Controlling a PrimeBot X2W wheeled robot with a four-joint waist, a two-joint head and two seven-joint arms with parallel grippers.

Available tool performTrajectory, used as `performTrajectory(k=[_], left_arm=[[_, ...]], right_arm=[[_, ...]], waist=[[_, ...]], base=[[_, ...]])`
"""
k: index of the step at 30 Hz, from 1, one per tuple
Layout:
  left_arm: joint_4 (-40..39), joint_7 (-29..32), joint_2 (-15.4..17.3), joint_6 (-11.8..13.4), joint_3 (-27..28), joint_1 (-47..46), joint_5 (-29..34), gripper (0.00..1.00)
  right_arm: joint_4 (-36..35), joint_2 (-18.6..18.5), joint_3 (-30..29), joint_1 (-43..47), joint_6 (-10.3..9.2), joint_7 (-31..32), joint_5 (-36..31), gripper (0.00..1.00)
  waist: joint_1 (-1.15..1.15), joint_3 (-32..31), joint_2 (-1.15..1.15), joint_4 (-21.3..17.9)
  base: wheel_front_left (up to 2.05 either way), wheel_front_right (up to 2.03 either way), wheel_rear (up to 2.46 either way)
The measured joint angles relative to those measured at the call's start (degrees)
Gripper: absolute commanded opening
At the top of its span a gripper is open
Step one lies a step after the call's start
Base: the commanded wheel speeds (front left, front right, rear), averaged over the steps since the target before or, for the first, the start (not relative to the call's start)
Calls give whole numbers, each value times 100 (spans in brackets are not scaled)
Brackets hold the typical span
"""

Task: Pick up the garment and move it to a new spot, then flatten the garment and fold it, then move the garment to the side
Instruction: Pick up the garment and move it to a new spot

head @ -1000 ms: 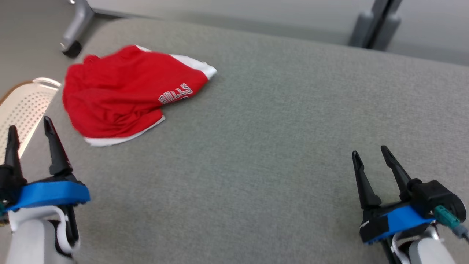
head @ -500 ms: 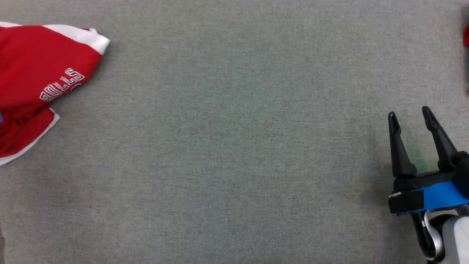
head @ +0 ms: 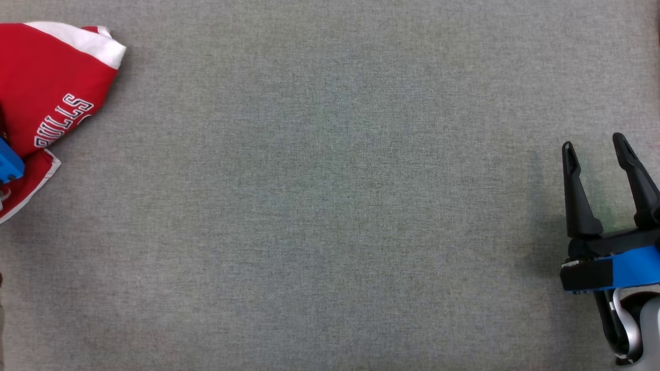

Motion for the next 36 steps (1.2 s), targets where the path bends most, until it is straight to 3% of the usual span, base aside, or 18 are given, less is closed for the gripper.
performTrajectory(k=[8,9,10,11,18,28,36], left_arm=[[773,850,-54,-187,-12,-293,-375,100],[835,913,-33,-230,-37,-330,-375,84],[876,909,-36,-244,-29,-331,-411,6],[925,905,-33,-277,-31,-334,-450,0],[1167,524,22,-349,-187,-394,-417,0],[669,-1238,221,-378,-521,-844,32,0],[-307,-1479,62,-392,-1016,-1369,363,0]], right_arm=[[-60,-21,74,4,0,88,-2,100],[-67,-21,86,4,0,111,-2,100],[-73,-21,96,4,0,112,-3,100],[-78,-20,109,3,0,123,-5,100],[-14,27,133,3,0,110,11,100],[414,257,240,0,0,-134,94,100],[866,450,285,-15,0,-383,148,100]], waist=[[-1,-81,-2,41],[-2,-88,-2,38],[-2,-97,-2,34],[-2,-108,-2,27],[-1,-224,-2,-35],[0,-697,-2,-102],[-1,-1121,-2,-304]], base=[[0,0,0],[0,0,0],[0,0,0],[0,0,0],[0,0,0],[0,0,0],[0,0,0]])
